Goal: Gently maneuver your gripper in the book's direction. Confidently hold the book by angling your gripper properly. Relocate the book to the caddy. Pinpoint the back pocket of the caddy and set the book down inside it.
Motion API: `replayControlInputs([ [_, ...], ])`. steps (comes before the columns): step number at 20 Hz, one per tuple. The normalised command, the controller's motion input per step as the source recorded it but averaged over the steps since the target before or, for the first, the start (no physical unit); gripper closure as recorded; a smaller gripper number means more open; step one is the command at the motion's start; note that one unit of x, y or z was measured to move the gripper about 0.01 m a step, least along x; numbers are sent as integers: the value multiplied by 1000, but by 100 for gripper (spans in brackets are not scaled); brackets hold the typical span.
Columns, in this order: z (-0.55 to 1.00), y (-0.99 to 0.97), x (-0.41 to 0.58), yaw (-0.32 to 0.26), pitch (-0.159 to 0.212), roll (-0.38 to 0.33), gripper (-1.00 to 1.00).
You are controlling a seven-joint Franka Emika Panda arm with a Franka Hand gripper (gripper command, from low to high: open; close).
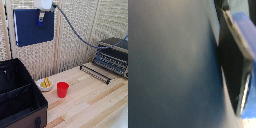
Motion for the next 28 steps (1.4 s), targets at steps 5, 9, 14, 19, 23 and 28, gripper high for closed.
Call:
replayControlInputs([
  [5,169,854,128,-115,-7,-21,100],
  [9,90,820,59,-137,-2,-14,100],
  [14,92,828,59,-132,-4,-14,100],
  [19,222,860,16,-103,-28,-2,100],
  [23,264,881,0,-75,-13,0,100],
  [28,202,877,25,-77,0,-7,100],
])
